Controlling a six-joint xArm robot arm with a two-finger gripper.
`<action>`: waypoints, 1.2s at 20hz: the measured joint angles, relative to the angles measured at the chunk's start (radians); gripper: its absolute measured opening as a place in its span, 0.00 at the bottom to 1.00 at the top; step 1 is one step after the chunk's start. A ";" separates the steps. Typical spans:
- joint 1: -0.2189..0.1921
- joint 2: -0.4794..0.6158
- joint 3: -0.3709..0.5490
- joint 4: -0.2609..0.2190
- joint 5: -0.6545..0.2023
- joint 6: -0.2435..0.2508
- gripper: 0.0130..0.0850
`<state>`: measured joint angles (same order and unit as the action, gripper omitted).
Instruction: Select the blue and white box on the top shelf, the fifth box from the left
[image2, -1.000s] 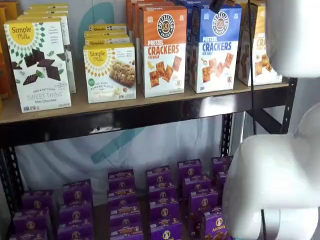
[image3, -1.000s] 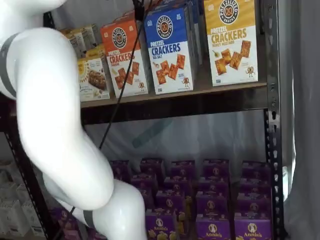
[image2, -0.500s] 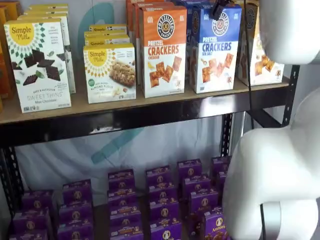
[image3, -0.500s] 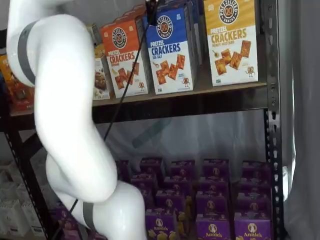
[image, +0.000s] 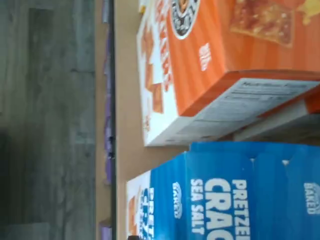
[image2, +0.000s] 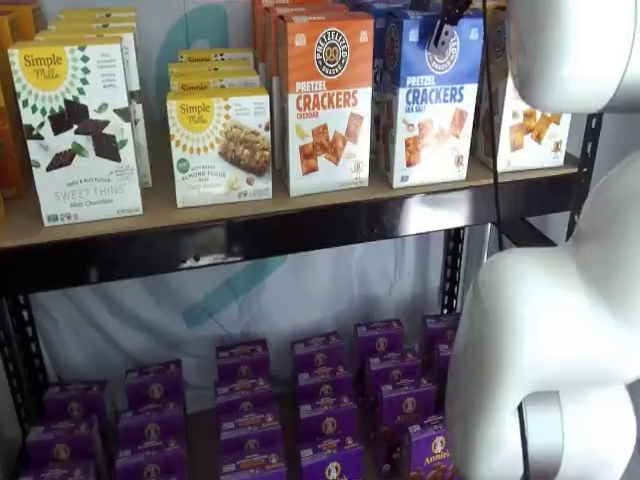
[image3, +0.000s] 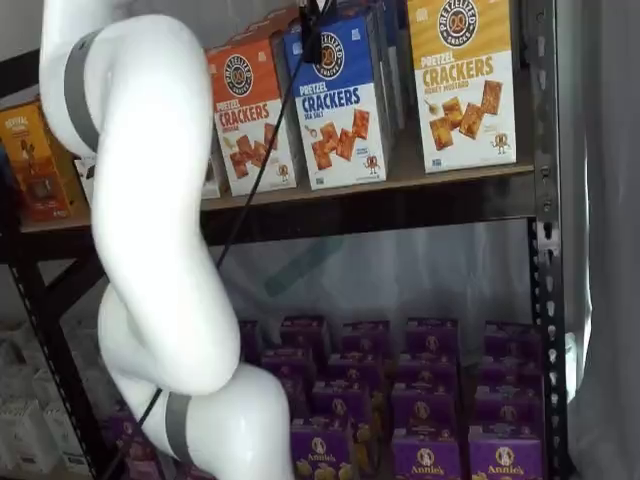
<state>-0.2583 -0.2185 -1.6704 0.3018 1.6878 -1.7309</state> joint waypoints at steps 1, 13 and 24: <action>0.002 0.008 -0.010 -0.005 0.016 0.001 1.00; 0.022 0.032 -0.027 -0.037 0.061 0.011 0.89; 0.022 0.031 -0.019 -0.031 0.047 0.011 0.72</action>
<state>-0.2360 -0.1873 -1.6896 0.2705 1.7346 -1.7198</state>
